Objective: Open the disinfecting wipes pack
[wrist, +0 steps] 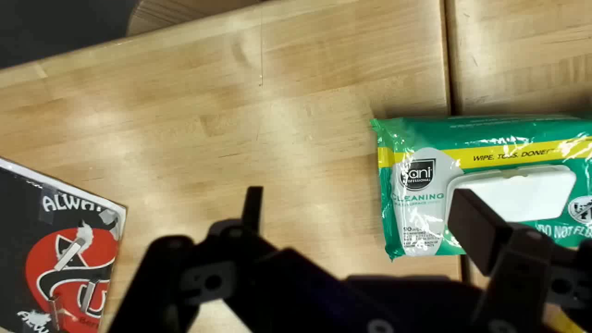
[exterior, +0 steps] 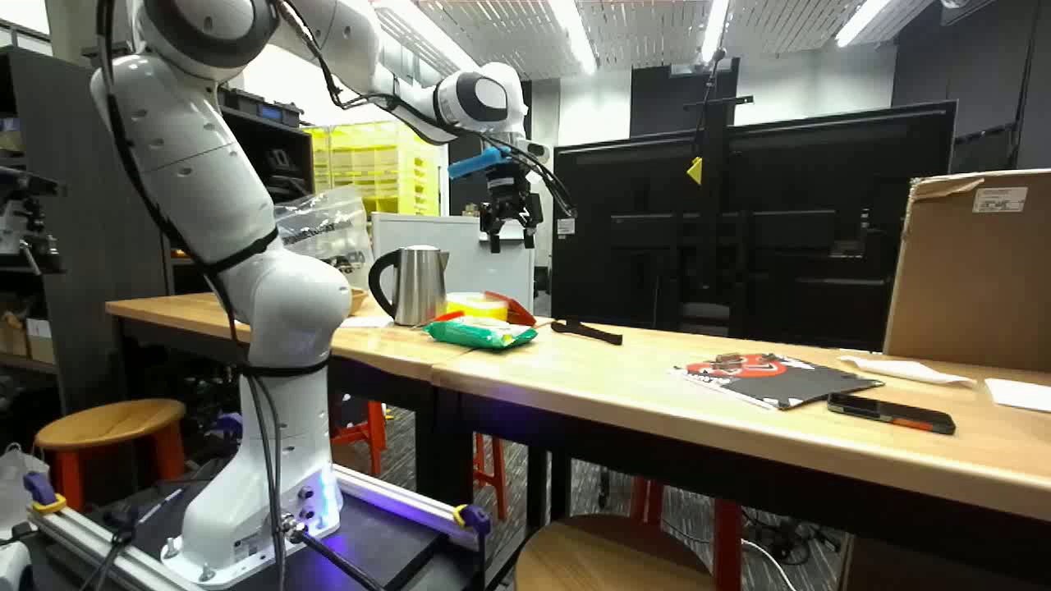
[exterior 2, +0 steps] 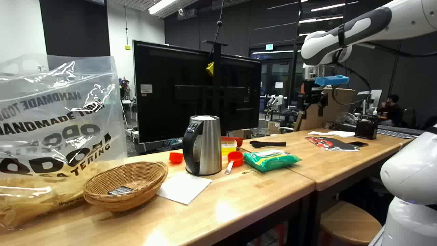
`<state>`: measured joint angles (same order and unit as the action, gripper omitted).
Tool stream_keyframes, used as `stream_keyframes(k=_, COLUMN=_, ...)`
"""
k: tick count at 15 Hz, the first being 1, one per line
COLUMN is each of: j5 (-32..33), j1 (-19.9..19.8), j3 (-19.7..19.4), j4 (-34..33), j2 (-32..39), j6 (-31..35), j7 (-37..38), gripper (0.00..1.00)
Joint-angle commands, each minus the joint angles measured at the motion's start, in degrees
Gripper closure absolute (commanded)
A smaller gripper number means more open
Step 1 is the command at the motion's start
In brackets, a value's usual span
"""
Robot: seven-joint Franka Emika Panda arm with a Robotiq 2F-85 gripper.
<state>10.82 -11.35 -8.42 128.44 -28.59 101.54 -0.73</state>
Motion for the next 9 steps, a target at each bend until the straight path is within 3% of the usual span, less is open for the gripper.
stream_keyframes(k=1, j5=0.1, j1=0.4, j3=-0.3, j4=-0.1, j2=0.0, j6=-0.1, j7=0.1, gripper=0.00)
stream_keyframes(k=9, j5=0.3, j1=1.8, j3=0.0, j4=1.6, j2=-1.2, j6=2.6, j7=-2.0, gripper=0.00)
